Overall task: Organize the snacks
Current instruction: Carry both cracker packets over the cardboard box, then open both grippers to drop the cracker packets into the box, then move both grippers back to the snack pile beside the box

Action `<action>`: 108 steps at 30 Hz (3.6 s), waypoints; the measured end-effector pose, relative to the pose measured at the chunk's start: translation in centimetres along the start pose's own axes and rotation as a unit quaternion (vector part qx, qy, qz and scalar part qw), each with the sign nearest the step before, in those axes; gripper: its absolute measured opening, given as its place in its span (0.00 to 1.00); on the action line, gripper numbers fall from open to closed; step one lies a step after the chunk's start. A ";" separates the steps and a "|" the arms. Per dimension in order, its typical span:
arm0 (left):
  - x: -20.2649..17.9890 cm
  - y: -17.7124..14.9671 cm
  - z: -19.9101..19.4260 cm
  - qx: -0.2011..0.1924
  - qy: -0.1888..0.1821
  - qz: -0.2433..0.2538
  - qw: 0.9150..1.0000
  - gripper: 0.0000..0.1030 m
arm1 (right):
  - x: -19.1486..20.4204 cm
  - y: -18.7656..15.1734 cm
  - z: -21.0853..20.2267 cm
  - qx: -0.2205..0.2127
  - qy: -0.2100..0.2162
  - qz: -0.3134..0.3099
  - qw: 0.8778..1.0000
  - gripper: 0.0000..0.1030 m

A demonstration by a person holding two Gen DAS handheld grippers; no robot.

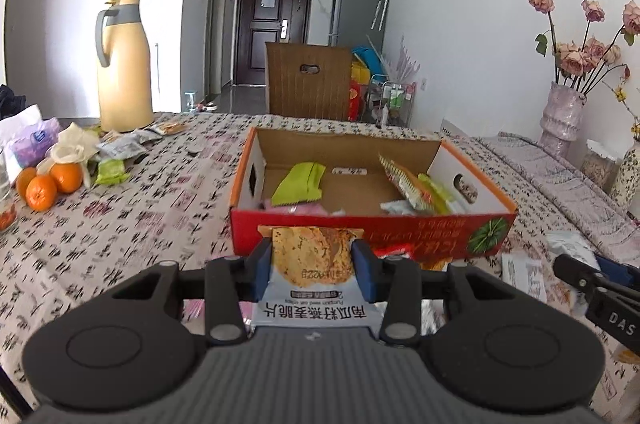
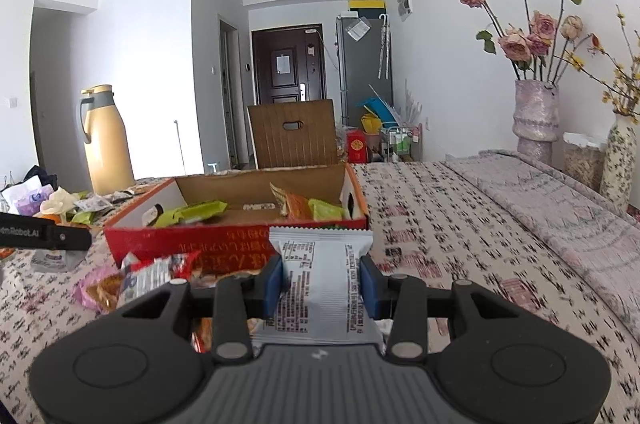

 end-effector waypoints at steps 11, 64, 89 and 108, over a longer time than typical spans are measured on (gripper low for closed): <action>-1.1 4.0 2.4 -0.027 -0.008 0.020 0.999 0.42 | 1.9 3.4 3.7 -0.019 0.020 -0.008 1.000 0.38; 0.2 6.8 12.4 -0.035 0.017 -0.017 0.999 1.00 | 2.0 4.6 15.3 0.022 0.018 0.020 0.999 1.00; -0.1 8.3 7.0 -0.065 0.022 -0.016 0.998 1.00 | 1.7 6.5 11.0 -0.005 0.002 0.017 1.000 1.00; 0.1 2.4 2.0 -0.032 0.025 -0.007 0.999 1.00 | 0.0 2.6 4.3 0.026 -0.013 0.014 0.999 1.00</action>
Point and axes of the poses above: each gripper's, at about its wrist camera, not at the fingertips, and z roughly the way its jaws point, x to its left, y to its top, the point moved 9 cm from there along z, roughly the way its jaws point, and after that the axes turned 12 degrees about z, right-handed, at the moved point
